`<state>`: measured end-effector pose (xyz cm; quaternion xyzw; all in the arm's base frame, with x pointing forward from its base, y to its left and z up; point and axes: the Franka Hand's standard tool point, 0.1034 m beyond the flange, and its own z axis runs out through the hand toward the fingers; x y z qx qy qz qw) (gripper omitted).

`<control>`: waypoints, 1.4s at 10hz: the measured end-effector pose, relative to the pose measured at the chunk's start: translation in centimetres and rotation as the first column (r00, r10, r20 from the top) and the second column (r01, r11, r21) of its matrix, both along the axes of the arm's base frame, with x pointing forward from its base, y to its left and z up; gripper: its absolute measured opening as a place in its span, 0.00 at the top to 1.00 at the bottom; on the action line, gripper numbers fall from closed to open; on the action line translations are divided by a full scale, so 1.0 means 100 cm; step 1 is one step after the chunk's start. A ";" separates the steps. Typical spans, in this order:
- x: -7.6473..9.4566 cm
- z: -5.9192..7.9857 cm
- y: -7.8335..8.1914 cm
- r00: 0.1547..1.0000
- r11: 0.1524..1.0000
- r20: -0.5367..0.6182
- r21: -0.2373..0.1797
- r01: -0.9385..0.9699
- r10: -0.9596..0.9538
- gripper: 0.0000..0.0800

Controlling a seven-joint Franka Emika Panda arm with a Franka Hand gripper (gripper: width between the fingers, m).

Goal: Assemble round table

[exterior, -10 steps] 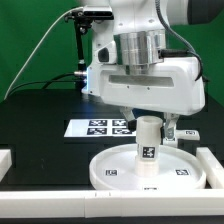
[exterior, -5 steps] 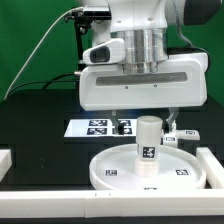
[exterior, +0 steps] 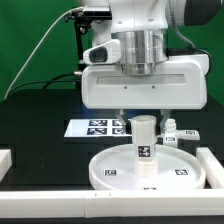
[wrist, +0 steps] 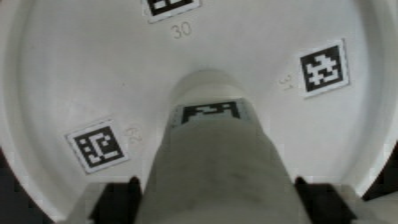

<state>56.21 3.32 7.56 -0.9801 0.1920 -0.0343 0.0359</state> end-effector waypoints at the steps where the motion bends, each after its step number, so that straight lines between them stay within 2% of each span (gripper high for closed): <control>1: 0.000 0.000 0.001 0.995 0.995 -0.006 0.007 0.097 -0.097 0.49; 3: -0.001 -0.001 0.003 0.943 0.943 -0.023 0.017 0.332 -0.331 0.49; 4: -0.002 -0.001 0.004 0.874 0.873 -0.041 0.026 0.486 -0.485 0.49; 5: -0.002 -0.002 0.005 0.761 0.760 -0.062 0.037 0.649 -0.646 0.49; 6: -0.002 -0.002 0.007 0.610 0.608 -0.091 0.050 0.792 -0.787 0.49; 7: 0.000 -0.002 0.013 0.393 0.389 -0.125 0.052 0.920 -0.911 0.49; 8: 0.001 -0.001 0.014 0.254 0.248 -0.142 0.057 0.967 -0.957 0.49; 9: 0.002 -0.001 0.015 0.155 0.148 -0.153 0.059 0.987 -0.976 0.49; 10: 0.002 -0.001 0.014 0.177 0.170 -0.150 0.059 0.984 -0.973 0.49; 11: 0.000 -0.003 0.014 0.282 0.277 -0.138 0.054 0.959 -0.949 0.35; 12: -0.005 -0.005 0.014 0.406 0.405 -0.133 0.036 0.914 -0.904 0.24; 13: -0.004 -0.005 0.010 0.516 0.515 -0.115 0.047 0.856 -0.849 0.24; 14: -0.004 -0.004 0.006 0.694 0.693 -0.089 0.051 0.720 -0.714 0.20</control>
Offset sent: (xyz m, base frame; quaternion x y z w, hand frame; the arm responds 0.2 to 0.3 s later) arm 0.0063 -0.0014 0.0010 -0.0350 -0.0110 0.3110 0.9497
